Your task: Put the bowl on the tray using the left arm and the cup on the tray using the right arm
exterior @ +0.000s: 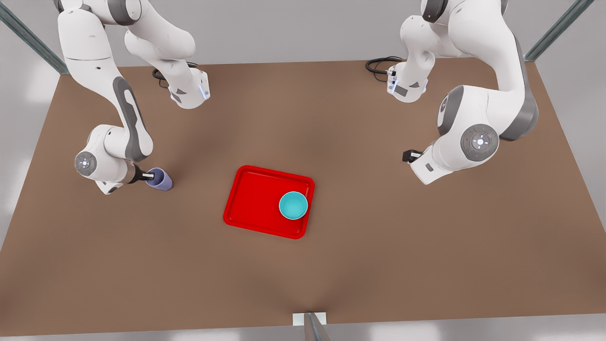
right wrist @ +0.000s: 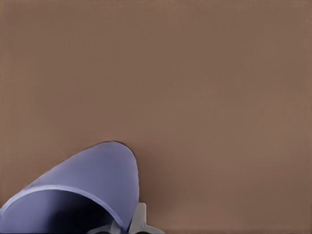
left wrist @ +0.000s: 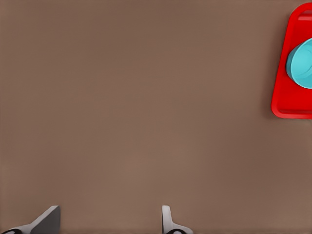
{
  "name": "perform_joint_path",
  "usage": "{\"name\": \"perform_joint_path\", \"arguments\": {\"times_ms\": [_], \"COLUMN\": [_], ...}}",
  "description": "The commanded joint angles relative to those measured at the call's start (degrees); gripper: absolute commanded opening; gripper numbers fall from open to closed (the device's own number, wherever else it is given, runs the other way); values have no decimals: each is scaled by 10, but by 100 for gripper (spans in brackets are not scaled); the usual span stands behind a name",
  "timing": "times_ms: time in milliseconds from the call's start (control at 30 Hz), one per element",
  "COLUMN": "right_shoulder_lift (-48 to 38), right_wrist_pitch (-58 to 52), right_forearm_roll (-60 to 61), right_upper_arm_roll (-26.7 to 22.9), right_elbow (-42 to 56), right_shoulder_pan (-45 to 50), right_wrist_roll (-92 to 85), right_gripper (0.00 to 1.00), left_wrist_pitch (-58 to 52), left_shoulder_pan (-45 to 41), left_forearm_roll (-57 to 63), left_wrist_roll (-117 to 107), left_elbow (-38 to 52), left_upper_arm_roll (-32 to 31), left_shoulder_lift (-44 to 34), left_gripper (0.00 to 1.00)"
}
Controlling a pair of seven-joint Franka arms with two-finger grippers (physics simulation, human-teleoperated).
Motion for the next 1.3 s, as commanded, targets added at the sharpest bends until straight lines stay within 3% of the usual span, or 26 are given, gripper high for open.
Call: {"name": "perform_joint_path", "arguments": {"times_ms": [0,167,367,567,900,1100,1267], "right_shoulder_lift": [-1,-4,5,72,182,200,203], "right_wrist_pitch": [-2,-33,-154,-281,-263,-169,-161], "right_forearm_roll": [-6,-6,-2,2,-3,-19,-17], "right_upper_arm_roll": [0,-6,-15,-12,118,140,174], "right_elbow": [1,16,141,315,454,433,403], "right_shoulder_pan": [1,21,76,147,165,166,171], "right_wrist_roll": [3,4,6,36,96,97,99], "right_gripper": [21,21,21,21,21,21,21], "left_wrist_pitch": [-1,-2,-3,-4,-4,-5,-5], "left_shoulder_pan": [0,0,0,0,0,0,0], "left_forearm_roll": [0,0,0,0,0,0,0], "left_wrist_roll": [0,0,0,-1,-1,0,-1], "left_elbow": [1,0,0,1,1,1,0], "left_upper_arm_roll": [0,0,0,0,0,0,0], "left_shoulder_lift": [1,1,1,0,0,2,1], "left_gripper": [100,100,100,100,100,100,100]}}
